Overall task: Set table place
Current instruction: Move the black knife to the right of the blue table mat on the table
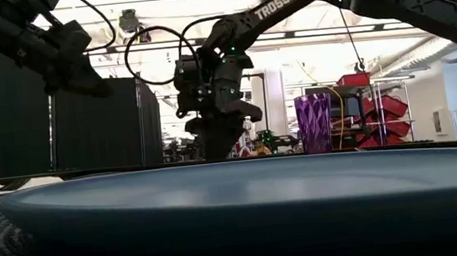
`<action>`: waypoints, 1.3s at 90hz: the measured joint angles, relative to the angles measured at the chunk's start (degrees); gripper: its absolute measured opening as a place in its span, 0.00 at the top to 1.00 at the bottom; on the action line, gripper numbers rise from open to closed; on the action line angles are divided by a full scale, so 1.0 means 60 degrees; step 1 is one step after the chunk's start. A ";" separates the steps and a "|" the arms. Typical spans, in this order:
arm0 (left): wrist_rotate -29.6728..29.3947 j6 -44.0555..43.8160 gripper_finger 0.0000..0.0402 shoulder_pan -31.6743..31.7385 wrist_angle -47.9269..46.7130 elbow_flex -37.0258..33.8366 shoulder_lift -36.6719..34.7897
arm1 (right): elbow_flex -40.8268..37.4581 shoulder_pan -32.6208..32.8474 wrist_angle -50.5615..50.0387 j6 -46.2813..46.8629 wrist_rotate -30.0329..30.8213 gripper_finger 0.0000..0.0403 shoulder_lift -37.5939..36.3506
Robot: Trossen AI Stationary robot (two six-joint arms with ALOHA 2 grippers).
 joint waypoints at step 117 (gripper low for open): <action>0.0174 -0.0011 0.76 0.0001 0.0002 0.0000 -0.0002 | -0.0029 -0.0118 -0.0166 0.0890 -0.0036 0.72 0.0120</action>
